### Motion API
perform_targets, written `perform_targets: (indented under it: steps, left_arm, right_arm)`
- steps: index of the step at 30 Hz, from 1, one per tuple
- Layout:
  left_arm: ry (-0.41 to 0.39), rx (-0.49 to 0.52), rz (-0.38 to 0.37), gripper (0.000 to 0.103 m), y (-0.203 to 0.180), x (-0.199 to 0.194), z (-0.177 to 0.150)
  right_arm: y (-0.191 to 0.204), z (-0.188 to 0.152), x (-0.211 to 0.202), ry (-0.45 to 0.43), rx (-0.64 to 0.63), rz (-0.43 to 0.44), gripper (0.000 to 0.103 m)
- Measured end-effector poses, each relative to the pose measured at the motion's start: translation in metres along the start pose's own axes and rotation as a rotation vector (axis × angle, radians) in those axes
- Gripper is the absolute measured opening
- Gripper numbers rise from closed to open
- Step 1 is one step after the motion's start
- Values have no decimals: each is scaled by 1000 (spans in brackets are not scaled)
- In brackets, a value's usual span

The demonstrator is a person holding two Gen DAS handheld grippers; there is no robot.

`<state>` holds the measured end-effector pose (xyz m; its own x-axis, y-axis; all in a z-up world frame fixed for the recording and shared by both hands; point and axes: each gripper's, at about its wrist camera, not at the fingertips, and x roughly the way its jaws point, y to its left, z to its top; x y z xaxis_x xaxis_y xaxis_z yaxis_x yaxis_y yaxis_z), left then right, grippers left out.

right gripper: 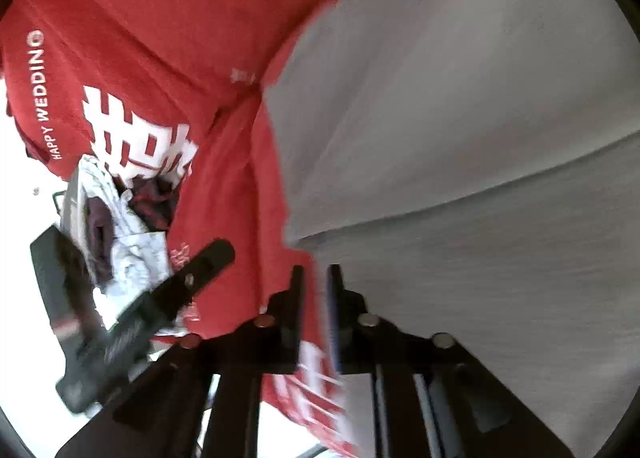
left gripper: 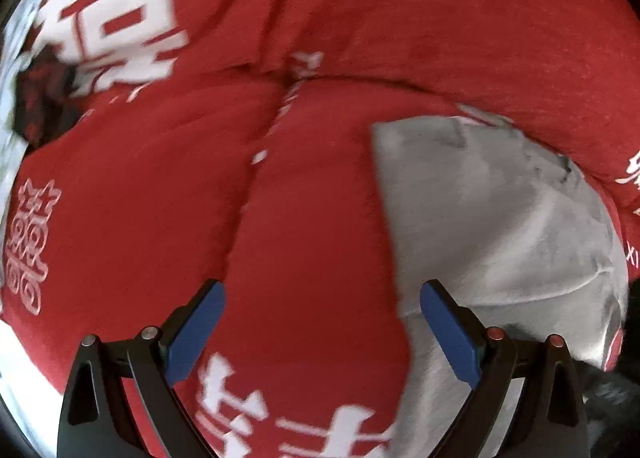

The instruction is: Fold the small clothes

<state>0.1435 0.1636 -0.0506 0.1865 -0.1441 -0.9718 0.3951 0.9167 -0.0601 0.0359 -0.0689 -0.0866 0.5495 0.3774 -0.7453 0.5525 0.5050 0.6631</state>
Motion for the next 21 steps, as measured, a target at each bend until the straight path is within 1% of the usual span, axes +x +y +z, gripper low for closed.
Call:
perform_targets:
  steps: [1,2,4,5,8,9,11,12,13,15,16,17,19,20,21]
  left_arm:
    - [-6,14,0,98,-10,4,4]
    - [-7,21,-2,98,-15,6,7]
    - [0,35,-6,98,-28,15,11]
    - [7,42,-5,98,-34,20,12]
    - [38,56,22,98,-47,36,9]
    - [46,56,26,98,-48,39,7]
    - [50,62,37,98,-51,43,5]
    - [51,69,49,98,-51,45,3]
    - [53,72,52,98,-52,47,3]
    - [62,73,57,98,-52,50,0]
    - [61,68,59,98,-52,50,-1]
    - [59,62,65,98,-52,50,-1]
    - [63,60,78,98,-54,48,-1]
    - [67,60,90,98,-56,46,-1]
    - [69,63,100,98,-59,43,-2]
  right_arm:
    - [-12,5,-17,-38,14,-37,37]
    - [-29,12,-39,-87,45,-83,38]
    - [-65,28,-75,-176,117,-164,38]
    - [-88,37,-95,-223,178,-202,38]
    - [-135,55,-122,-305,336,-209,38]
    - [-146,59,-127,-318,372,-209,38]
    - [-164,68,-130,-334,416,-179,36]
    - [-167,72,-132,-332,414,-189,19]
    - [-166,75,-134,-328,399,-214,6]
    - [-165,78,-136,-320,354,-246,7]
    - [-168,77,-138,-311,351,-275,7]
    - [-171,75,-140,-313,357,-285,7]
    - [-180,74,-148,-311,359,-313,3]
    - [-183,73,-154,-305,354,-335,3]
    - [-185,70,-158,-295,346,-335,4]
